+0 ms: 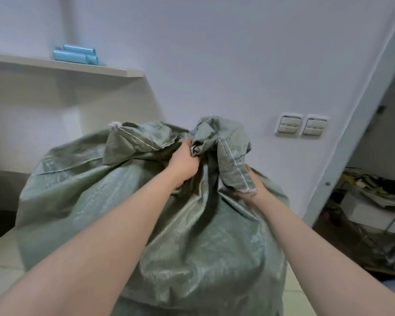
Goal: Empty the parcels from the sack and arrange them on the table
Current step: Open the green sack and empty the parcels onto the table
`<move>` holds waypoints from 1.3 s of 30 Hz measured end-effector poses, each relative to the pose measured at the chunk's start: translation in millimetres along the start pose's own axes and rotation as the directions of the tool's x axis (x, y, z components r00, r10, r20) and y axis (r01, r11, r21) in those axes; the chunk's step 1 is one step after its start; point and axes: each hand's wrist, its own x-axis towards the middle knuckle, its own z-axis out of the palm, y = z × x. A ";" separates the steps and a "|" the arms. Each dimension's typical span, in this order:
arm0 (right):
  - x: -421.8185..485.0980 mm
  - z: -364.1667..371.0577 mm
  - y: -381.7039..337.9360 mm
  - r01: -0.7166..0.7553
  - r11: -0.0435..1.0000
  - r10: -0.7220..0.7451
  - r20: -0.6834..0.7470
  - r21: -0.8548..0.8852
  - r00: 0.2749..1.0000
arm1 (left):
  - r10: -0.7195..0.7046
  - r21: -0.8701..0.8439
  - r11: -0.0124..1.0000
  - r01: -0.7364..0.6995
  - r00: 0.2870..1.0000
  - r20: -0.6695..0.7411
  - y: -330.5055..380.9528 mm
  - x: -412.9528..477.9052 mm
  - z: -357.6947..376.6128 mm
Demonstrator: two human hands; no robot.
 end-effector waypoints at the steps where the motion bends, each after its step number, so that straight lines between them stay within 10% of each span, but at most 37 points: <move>1: 0.6 -6.2 5.3 -0.045 0.997 0.047 0.037 -0.068 0.998 | -0.034 0.050 0.998 0.034 0.999 0.006 0.0 -2.2 2.8; 13: -53.0 -64.4 -21.0 0.014 0.943 0.065 -0.226 0.333 0.972 | 0.067 0.508 0.861 -0.030 0.996 -0.055 42.7 -62.6 -13.6; 20: -68.1 -46.0 -83.0 0.290 0.957 -0.258 -0.430 0.010 0.866 | 0.128 0.664 0.747 0.030 0.974 -0.188 53.7 -95.8 -59.8; 28: -70.5 29.2 -151.8 0.210 0.956 -0.201 0.062 -0.205 0.978 | -0.101 0.703 0.661 0.263 0.959 -0.264 12.5 -101.7 -155.7; 39: -39.1 138.1 -188.1 -0.047 0.930 0.141 0.235 -0.365 0.962 | -0.202 0.736 0.658 0.159 0.979 -0.031 -84.0 -53.1 -233.0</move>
